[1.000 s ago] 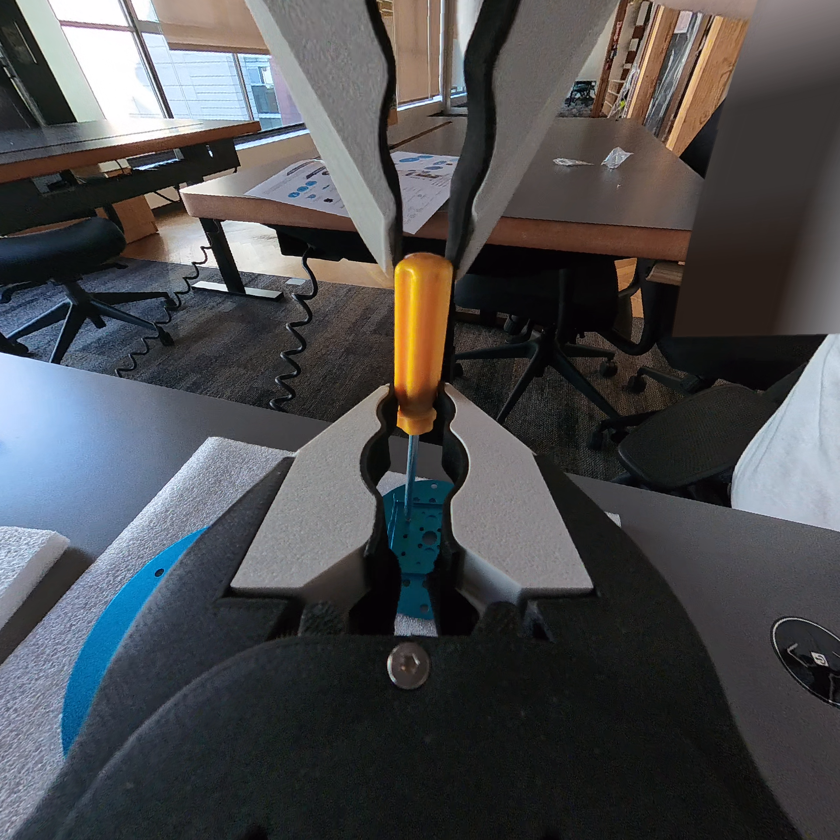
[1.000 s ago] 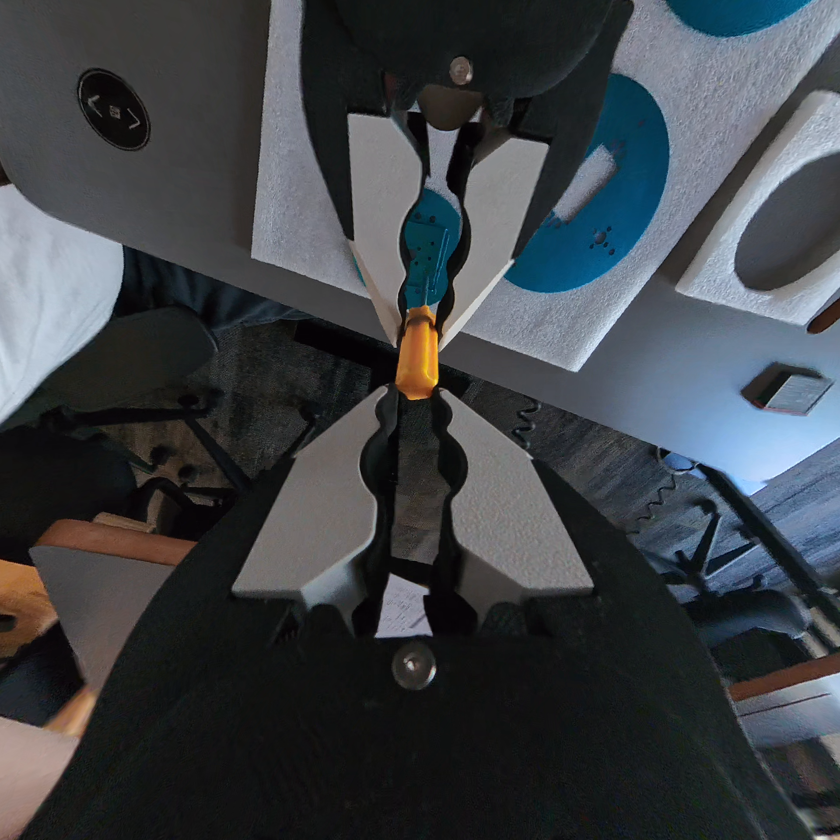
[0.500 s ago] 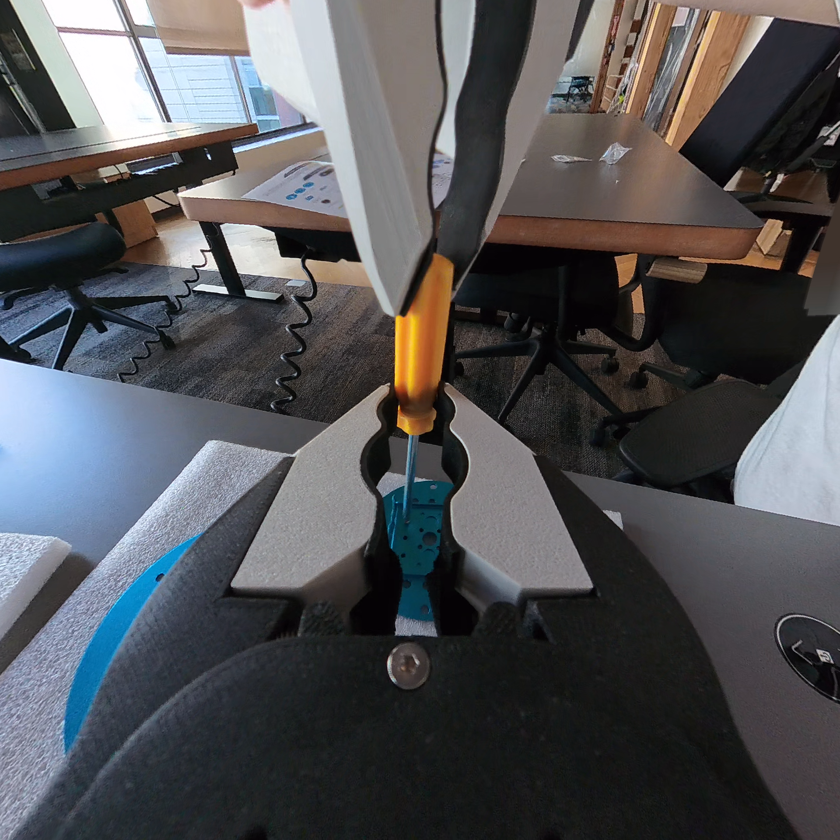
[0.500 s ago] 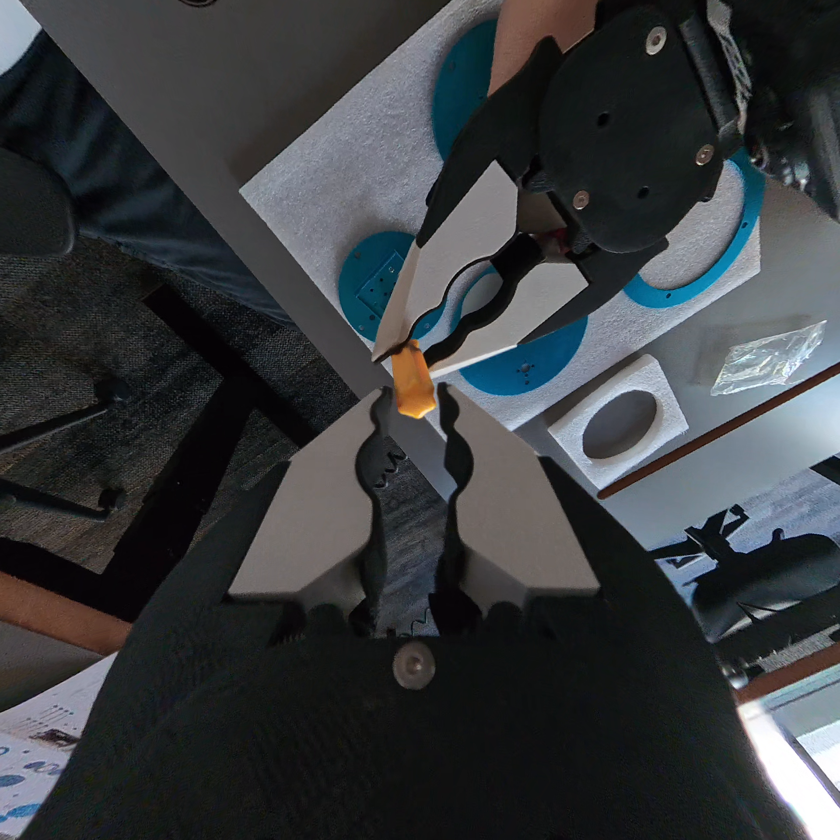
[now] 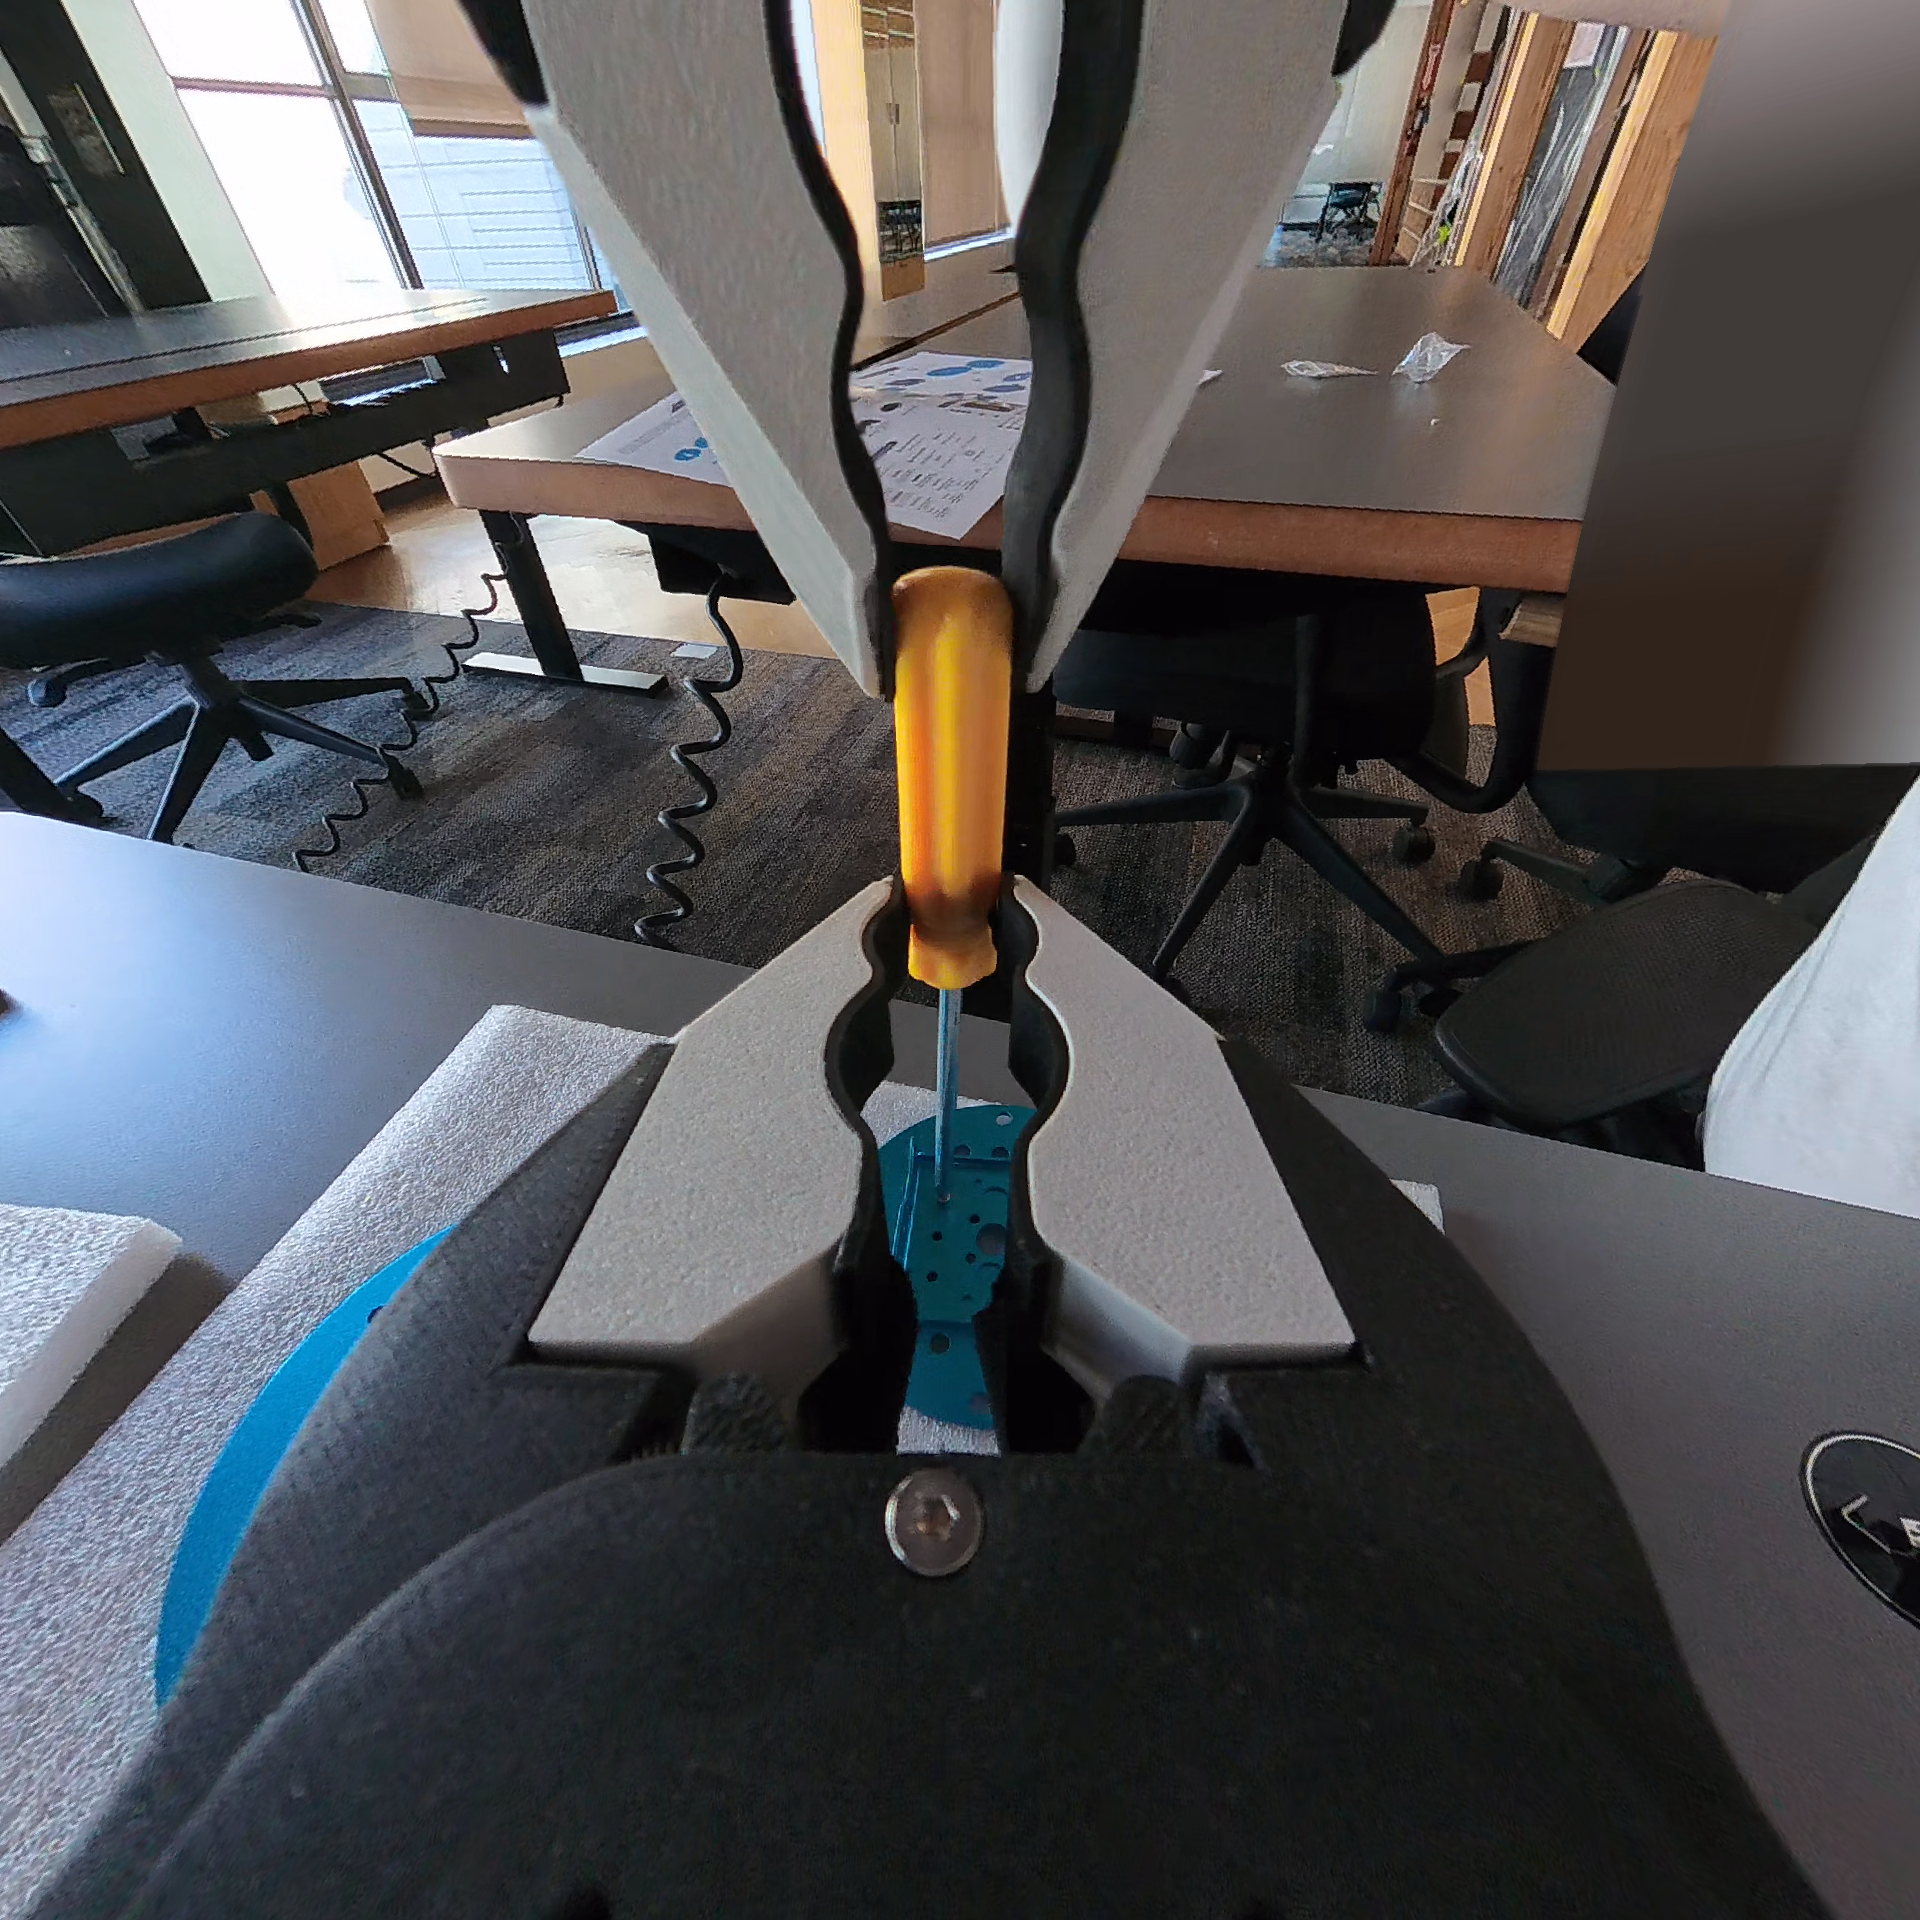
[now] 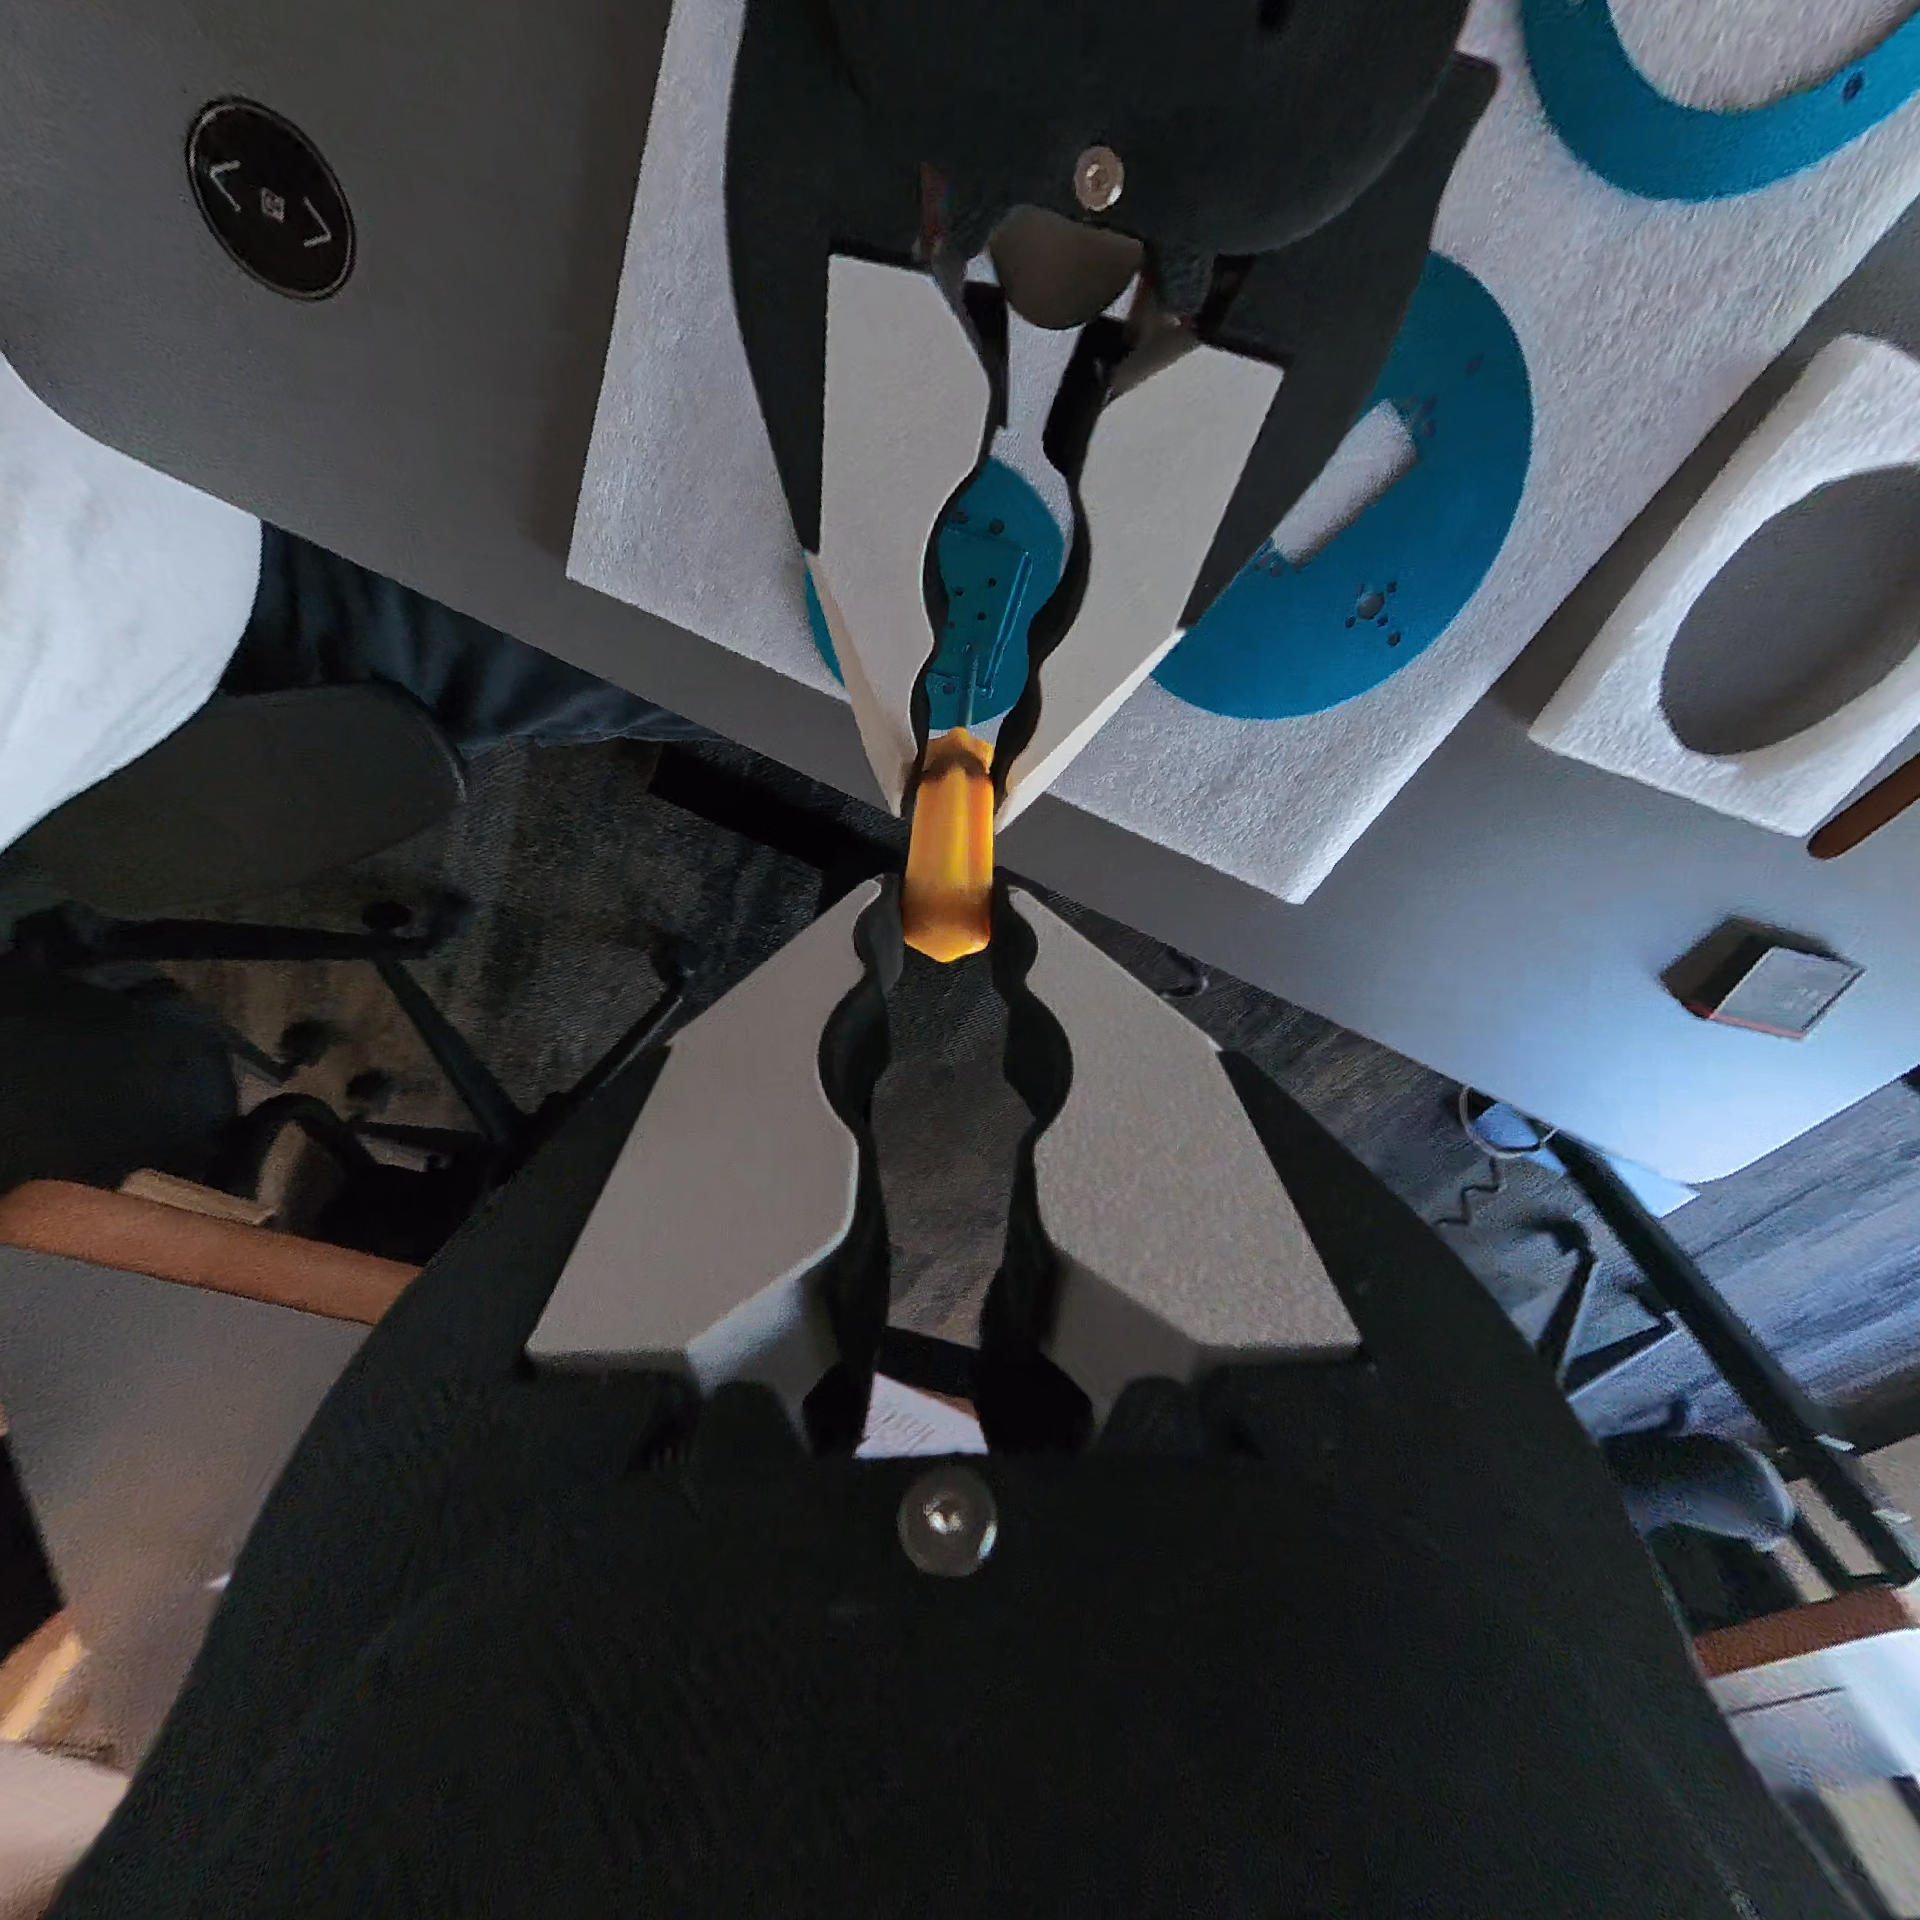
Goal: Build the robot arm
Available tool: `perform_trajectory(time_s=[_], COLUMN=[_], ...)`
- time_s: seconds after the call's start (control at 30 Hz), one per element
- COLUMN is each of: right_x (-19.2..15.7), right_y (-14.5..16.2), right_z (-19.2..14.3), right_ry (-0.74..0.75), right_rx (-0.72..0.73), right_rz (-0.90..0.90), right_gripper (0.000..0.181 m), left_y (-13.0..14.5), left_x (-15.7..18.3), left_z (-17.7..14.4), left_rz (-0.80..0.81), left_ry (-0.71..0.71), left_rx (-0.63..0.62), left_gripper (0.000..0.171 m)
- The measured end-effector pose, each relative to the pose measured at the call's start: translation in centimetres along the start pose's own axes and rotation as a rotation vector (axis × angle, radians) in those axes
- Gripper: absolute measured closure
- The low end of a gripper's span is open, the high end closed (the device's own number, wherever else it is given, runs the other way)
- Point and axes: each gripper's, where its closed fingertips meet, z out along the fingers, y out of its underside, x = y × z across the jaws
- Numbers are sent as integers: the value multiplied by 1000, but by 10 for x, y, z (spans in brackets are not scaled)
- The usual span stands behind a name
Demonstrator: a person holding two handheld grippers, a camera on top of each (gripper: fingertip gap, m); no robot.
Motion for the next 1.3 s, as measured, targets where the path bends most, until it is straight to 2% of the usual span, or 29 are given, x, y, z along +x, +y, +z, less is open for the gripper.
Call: perform_trajectory(time_s=[0.13,0.2,0.33,0.6,0.73,0.97,1.1,1.17,1.3], right_x=[2,2,1,-3,-2,-1,3,0,0], right_y=[-1,0,1,-5,-10,-12,-11,-10,-10], right_z=[0,0,0,-1,-1,-2,0,1,2], right_ry=[-32,-36,6,89,71,69,80,54,58], right_rx=[-22,-32,-60,-36,9,-1,24,46,56], right_rz=[144,158,102,-226,-219,-189,-202,-192,-184], right_gripper=[165,165,166,165,171,171,157,165,167], left_y=[0,0,0,0,0,0,0,0,0], left_x=[-2,-2,-2,1,0,0,0,-1,0], left_z=[-1,-1,1,1,-1,-2,-2,-2,-1], left_rz=[-7,-3,7,9,-9,-15,-2,4,0], left_ry=[-7,-12,-13,6,13,19,14,9,15], left_rx=[-1,-2,-3,0,9,22,25,23,30], left_gripper=[157,157,157,157,157,157,157,157,157])
